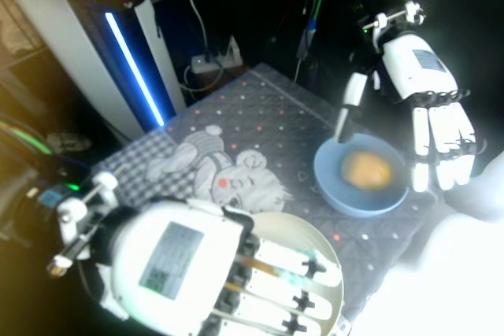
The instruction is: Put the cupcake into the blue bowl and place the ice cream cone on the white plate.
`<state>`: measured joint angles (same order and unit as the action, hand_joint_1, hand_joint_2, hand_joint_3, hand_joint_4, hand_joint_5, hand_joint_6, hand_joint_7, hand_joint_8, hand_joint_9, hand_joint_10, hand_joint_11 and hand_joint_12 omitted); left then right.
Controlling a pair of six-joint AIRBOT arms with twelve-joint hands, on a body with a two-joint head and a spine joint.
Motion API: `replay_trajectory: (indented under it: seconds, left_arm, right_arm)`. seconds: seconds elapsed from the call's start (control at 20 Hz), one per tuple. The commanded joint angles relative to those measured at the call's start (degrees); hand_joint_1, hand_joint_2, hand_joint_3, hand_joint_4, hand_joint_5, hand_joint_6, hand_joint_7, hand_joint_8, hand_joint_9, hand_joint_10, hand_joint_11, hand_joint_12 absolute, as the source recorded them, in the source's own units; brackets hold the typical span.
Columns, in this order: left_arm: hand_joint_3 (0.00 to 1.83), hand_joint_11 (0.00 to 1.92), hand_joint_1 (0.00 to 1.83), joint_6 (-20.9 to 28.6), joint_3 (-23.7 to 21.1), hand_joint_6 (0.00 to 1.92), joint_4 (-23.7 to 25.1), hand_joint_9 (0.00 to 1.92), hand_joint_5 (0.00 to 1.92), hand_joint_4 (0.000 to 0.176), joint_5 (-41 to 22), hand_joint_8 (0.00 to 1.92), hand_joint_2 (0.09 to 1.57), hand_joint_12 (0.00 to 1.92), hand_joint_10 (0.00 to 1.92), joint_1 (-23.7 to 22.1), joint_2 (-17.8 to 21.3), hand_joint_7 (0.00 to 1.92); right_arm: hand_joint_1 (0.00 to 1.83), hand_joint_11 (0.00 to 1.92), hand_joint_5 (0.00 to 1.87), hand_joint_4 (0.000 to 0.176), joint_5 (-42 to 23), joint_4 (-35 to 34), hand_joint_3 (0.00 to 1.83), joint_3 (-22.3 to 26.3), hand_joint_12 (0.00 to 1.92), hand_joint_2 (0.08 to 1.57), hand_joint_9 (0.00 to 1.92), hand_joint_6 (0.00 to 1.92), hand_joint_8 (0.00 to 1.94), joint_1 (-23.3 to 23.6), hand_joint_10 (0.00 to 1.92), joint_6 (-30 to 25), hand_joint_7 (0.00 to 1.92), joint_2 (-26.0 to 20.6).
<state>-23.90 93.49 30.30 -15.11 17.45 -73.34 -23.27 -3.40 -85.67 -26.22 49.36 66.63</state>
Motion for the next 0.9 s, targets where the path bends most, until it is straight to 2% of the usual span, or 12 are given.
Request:
replay_trajectory:
  seconds: [0.0,0.05,0.1,0.3,0.4,0.45,0.5,0.55,0.6,0.7,0.75,0.85]
  left_arm:
    - [0.0,0.0,0.95,0.37,-0.2,0.0,-0.89,0.2,0.28,0.067,-5.74,0.0,0.81,0.78,0.0,-0.4,0.12,0.21]
    - [0.0,0.0,0.94,0.47,-0.31,0.0,-0.89,0.19,0.26,0.081,-5.94,0.0,0.81,0.79,0.0,-0.34,0.19,0.2]
    - [0.0,0.0,0.97,0.66,-0.37,0.0,-0.88,0.19,0.27,0.062,-6.17,0.0,0.81,0.8,0.0,-0.3,0.27,0.21]
    - [0.0,0.0,0.97,4.3,-0.51,0.0,0.21,0.24,0.28,0.057,-8.87,0.0,0.8,0.99,0.0,-0.01,0.92,0.23]
    - [0.0,0.0,0.93,7.07,-0.86,0.0,0.14,0.24,0.27,0.08,-12.45,0.0,0.82,0.97,0.0,0.86,1.65,0.21]
    - [0.0,0.0,0.99,8.17,-1.56,0.0,-1.11,0.23,0.29,0.093,-15.63,0.0,0.83,0.83,0.0,1.9,2.52,0.24]
    - [0.0,0.0,1.01,8.2,-2.7,0.0,-3.18,0.24,0.29,0.117,-18.51,0.0,0.84,0.77,0.0,3.02,3.65,0.25]
    - [0.01,0.0,1.05,7.47,-4.25,0.0,-5.98,0.22,0.27,0.097,-22.25,0.0,0.86,0.68,0.0,4.59,5.34,0.22]
    - [0.01,0.03,1.01,4.8,-7.45,0.0,-11.81,0.27,0.26,0.13,-29.04,0.02,0.87,0.68,0.02,7.71,8.17,0.25]
    - [0.0,0.04,1.05,0.7,-12.56,0.0,-20.62,0.29,0.26,0.116,-38.49,0.0,0.9,0.61,0.01,13.99,12.44,0.27]
    - [0.0,0.03,0.96,-0.75,-15.14,0.0,-24.33,0.25,0.17,0.157,-44.11,0.0,0.93,0.5,0.0,17.5,14.54,0.2]
    - [0.0,0.05,1.0,-3.82,-20.41,0.0,-31.26,0.18,0.05,0.119,-57.31,0.0,0.94,0.39,0.0,24.52,18.17,0.13]
  right_arm:
    - [0.84,0.07,0.31,0.065,-6.79,-0.47,0.0,0.14,1.11,0.82,0.4,0.0,0.0,0.98,0.0,-0.18,0.37,-0.04]
    - [0.85,0.1,0.31,0.069,-6.79,-0.47,0.0,0.23,1.11,0.81,0.41,0.0,0.0,0.98,0.0,-0.18,0.37,-0.04]
    - [0.86,0.11,0.31,0.068,-6.8,-0.47,0.0,0.32,1.11,0.82,0.41,0.0,0.0,0.98,0.01,-0.18,0.37,-0.04]
    - [0.92,0.1,0.29,0.066,-7.87,-0.45,0.0,1.86,0.98,0.83,0.41,0.0,0.0,0.98,0.0,-0.18,0.38,-0.17]
    - [0.93,0.09,0.26,0.062,-11.05,-0.45,0.01,4.03,0.98,0.85,0.39,0.0,0.0,0.98,0.0,-0.18,0.38,-2.09]
    - [0.93,0.09,0.25,0.083,-13.09,-0.45,0.01,5.51,0.98,0.85,0.42,0.0,0.01,0.97,0.01,-0.19,0.39,-3.4]
    - [0.95,0.1,0.23,0.078,-15.24,-0.42,0.01,7.14,0.98,0.87,0.42,0.0,0.0,0.68,0.01,-0.19,0.37,-4.85]
    - [1.0,0.08,0.2,0.093,-18.1,-0.51,0.0,9.05,0.88,0.92,0.38,0.0,0.0,-0.16,0.0,-0.19,0.32,-6.49]
    - [1.01,0.06,0.18,0.097,-23.11,-2.1,0.0,12.05,0.78,0.95,0.33,0.0,0.0,-2.41,0.0,-0.24,0.27,-8.89]
    - [0.88,0.09,0.14,0.157,-30.85,-4.3,0.0,15.84,0.6,0.92,0.28,0.0,0.0,-6.4,0.0,-1.12,0.23,-11.84]
    - [0.85,0.06,0.14,0.172,-35.1,-5.18,0.0,17.76,0.62,0.84,0.26,0.0,0.0,-8.37,0.0,-1.98,0.22,-13.31]
    - [0.72,0.0,0.05,0.176,-47.85,-7.94,0.01,22.45,0.51,0.85,0.15,0.0,0.0,-13.82,0.0,-2.82,0.11,-16.49]
